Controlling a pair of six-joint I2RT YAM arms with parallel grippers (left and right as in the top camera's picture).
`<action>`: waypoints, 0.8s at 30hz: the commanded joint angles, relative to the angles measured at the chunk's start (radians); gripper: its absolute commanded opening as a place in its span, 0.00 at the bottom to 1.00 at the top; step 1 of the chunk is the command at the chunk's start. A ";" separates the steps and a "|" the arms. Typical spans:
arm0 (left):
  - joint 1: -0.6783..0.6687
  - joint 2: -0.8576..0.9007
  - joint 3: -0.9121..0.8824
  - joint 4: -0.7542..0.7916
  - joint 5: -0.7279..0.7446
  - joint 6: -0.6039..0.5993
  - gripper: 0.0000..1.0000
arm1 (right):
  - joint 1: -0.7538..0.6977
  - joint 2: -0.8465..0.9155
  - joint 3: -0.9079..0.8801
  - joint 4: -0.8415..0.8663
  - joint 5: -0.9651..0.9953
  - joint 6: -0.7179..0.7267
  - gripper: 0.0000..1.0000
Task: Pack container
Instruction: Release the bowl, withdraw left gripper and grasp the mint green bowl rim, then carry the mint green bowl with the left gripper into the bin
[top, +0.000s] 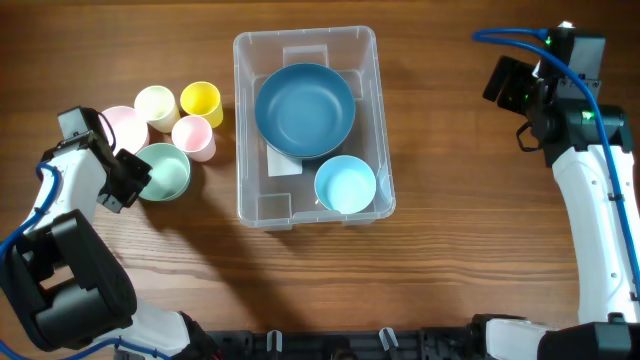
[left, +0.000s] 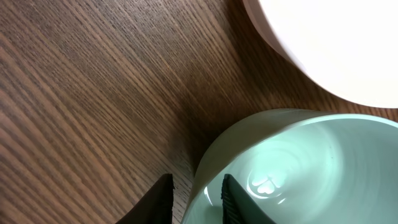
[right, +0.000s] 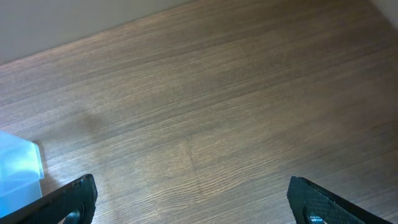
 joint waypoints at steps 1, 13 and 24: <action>-0.002 0.008 -0.008 -0.002 -0.017 0.008 0.27 | 0.001 0.007 0.009 0.002 0.014 0.012 1.00; 0.001 0.008 -0.008 -0.030 -0.096 0.008 0.04 | 0.001 0.007 0.009 0.002 0.014 0.012 1.00; 0.008 -0.053 -0.006 -0.142 -0.095 0.004 0.04 | 0.001 0.007 0.009 0.002 0.014 0.012 1.00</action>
